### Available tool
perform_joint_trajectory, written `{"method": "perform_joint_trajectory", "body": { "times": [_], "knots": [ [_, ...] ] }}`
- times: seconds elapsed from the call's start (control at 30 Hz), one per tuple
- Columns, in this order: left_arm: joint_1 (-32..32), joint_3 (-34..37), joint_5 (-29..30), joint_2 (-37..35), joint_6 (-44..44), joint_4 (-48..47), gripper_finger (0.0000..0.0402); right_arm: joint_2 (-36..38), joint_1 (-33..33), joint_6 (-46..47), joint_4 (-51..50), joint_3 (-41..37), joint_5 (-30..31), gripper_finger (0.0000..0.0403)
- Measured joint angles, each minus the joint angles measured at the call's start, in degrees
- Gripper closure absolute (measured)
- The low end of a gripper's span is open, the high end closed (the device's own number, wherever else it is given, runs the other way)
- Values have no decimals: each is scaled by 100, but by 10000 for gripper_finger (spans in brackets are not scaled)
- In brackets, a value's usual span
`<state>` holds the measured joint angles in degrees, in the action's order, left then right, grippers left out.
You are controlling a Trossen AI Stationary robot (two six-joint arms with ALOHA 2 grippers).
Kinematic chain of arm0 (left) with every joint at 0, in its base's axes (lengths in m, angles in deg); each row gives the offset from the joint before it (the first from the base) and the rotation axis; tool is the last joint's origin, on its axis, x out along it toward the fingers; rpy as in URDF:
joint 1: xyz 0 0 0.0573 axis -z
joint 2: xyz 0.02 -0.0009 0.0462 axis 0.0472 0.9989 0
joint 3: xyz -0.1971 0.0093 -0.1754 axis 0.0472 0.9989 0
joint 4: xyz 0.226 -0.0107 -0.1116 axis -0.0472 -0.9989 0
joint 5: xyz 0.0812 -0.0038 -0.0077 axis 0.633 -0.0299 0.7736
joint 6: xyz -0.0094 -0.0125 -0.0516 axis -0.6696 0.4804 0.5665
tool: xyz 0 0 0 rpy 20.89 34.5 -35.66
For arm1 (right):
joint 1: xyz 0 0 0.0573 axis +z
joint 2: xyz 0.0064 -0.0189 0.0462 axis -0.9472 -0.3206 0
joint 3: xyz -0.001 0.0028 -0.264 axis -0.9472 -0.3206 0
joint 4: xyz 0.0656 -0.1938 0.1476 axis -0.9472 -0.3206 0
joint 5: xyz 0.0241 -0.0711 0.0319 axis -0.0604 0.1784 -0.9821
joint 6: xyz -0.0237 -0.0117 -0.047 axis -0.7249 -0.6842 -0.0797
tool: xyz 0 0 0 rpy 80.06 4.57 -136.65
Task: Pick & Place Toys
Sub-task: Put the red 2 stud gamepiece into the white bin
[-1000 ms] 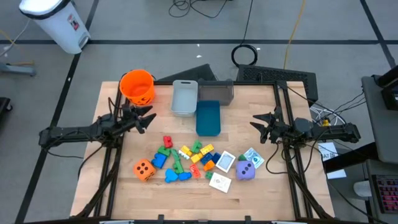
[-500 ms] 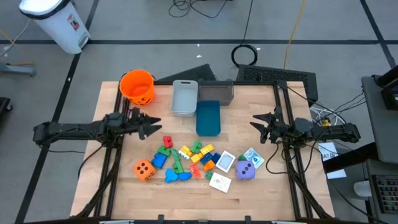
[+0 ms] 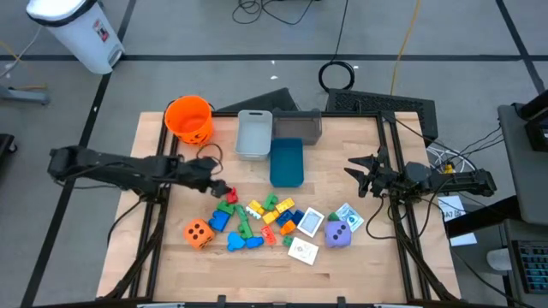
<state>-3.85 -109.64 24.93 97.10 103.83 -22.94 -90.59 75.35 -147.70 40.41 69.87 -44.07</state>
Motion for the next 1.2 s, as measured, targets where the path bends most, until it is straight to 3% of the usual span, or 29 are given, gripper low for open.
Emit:
{"method": "perform_joint_trajectory", "body": {
  "times": [0.2,0.43,0.87,1.2],
  "knots": [
    [207,0,-281,1160,358,748,30,1,0,0,-2,2,0,234],
    [61,0,-279,1821,503,899,30,0,0,-1,-2,0,0,234],
    [-146,0,-283,1761,-384,2285,30,-1,1,-9,-1,2,0,234],
    [-130,-41,25,1763,-1041,2001,30,1,2,1,-1,0,0,234]
  ]
}}
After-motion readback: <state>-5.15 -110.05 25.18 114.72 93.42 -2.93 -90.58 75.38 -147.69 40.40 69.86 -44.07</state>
